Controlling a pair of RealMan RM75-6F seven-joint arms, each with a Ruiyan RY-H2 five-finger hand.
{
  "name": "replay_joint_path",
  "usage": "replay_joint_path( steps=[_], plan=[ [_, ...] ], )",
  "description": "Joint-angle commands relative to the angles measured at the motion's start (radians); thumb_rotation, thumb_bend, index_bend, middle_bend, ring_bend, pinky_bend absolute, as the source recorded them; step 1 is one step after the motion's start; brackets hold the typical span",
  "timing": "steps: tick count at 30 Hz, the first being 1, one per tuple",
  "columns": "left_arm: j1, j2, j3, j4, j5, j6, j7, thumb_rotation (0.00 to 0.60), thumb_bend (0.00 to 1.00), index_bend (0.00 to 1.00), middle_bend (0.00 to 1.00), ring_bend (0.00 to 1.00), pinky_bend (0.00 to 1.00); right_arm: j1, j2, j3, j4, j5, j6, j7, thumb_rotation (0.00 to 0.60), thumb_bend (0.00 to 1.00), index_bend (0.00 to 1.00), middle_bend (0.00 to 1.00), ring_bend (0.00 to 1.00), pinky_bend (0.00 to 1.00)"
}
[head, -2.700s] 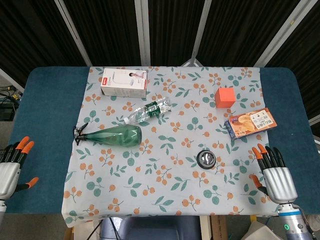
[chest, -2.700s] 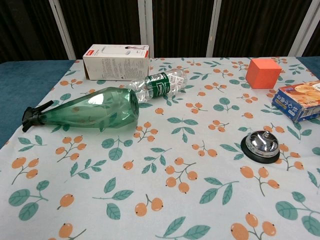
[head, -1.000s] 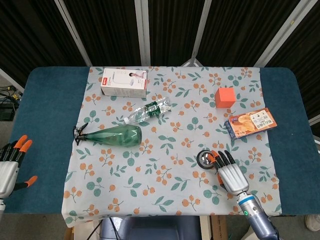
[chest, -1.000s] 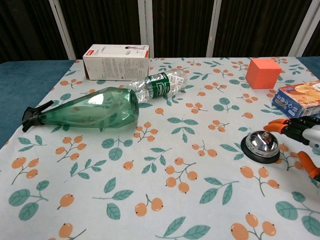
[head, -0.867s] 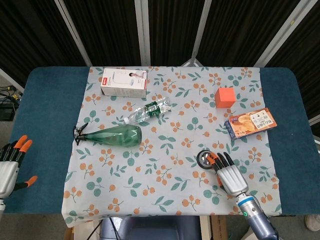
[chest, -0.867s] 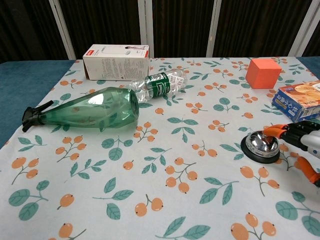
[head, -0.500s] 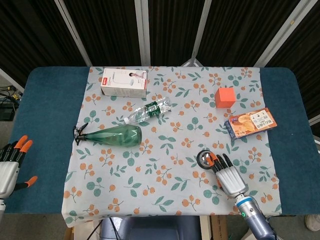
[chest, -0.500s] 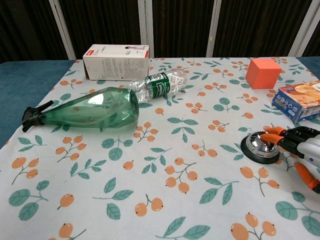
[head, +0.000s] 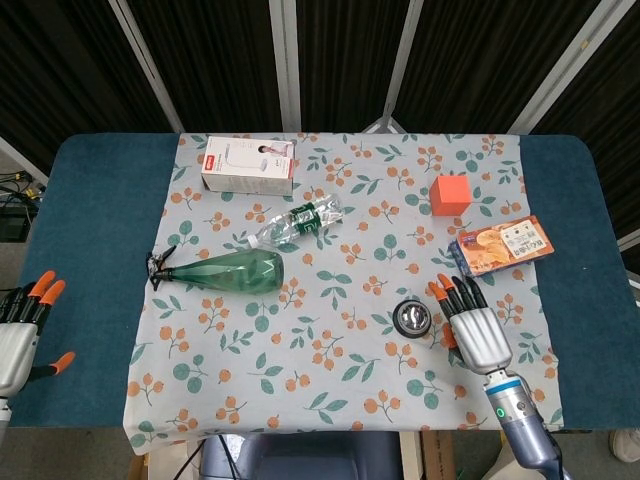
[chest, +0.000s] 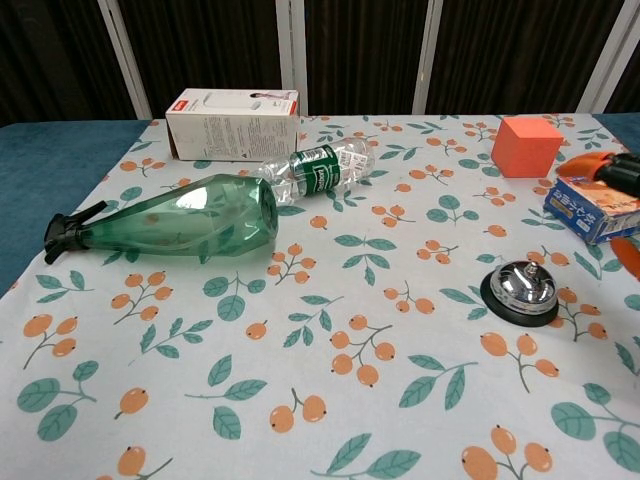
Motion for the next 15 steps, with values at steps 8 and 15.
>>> replay_joint_path(
  steps=[8,15],
  plan=[
    [0.0,0.005,0.001,-0.004,-0.002,-0.001,0.006,0.6,0.01,0.0,0.0,0.0,0.0,-0.096,0.14,-0.034,-0.042,-0.023,0.122,0.04,0.6,0.41,0.0,0.0,0.0,0.0],
    [0.002,0.003,0.003,-0.004,-0.002,0.001,0.013,0.6,0.01,0.0,0.0,0.0,0.0,-0.164,0.187,-0.07,-0.023,-0.041,0.198,0.06,0.6,0.41,0.0,0.0,0.0,0.0]
  ],
)
